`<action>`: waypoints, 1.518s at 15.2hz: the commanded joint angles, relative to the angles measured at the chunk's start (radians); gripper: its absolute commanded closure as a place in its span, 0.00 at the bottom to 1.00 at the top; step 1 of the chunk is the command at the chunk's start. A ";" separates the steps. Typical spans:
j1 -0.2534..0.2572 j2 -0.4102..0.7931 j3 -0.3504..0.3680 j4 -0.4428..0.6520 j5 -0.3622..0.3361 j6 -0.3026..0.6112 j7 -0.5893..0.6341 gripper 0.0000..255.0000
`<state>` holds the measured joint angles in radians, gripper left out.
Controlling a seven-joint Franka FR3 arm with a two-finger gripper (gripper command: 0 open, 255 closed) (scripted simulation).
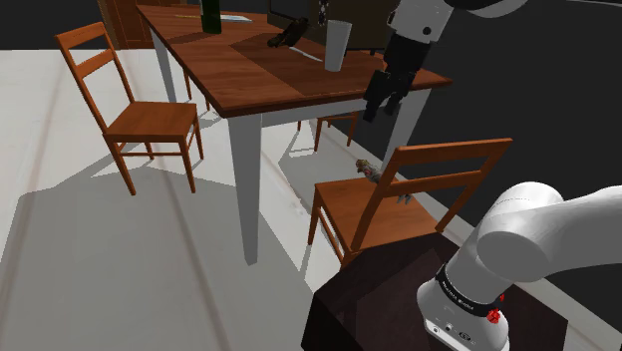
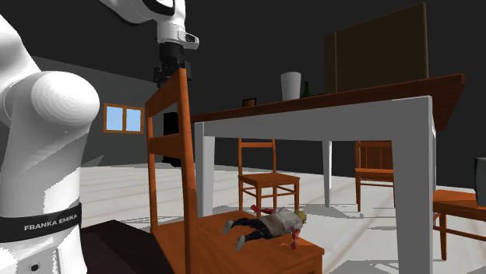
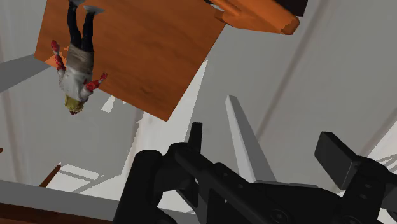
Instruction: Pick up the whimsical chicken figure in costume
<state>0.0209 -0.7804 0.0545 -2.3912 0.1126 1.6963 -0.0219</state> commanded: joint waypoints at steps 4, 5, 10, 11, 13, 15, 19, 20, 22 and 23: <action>-0.025 0.012 -0.056 -0.059 -0.014 0.061 -0.048 0.00; -0.033 0.018 -0.075 -0.076 -0.018 0.082 -0.065 0.00; -0.076 0.073 -0.172 -0.148 -0.039 0.190 -0.149 0.00; -0.084 0.089 -0.192 -0.159 -0.043 0.212 -0.166 0.00; -0.099 0.124 -0.232 -0.178 -0.048 0.258 -0.202 0.00; -0.112 0.166 -0.272 -0.192 -0.050 0.304 -0.240 0.00; -0.132 0.266 -0.356 -0.205 -0.043 0.396 -0.322 0.00; -0.135 0.295 -0.377 -0.205 -0.038 0.418 -0.344 0.00; -0.139 0.357 -0.421 -0.201 -0.022 0.462 -0.391 0.00; -0.139 0.390 -0.442 -0.197 -0.011 0.483 -0.417 0.00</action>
<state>-0.1165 -0.4163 -0.3692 -2.5901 0.0934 2.1616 -0.4175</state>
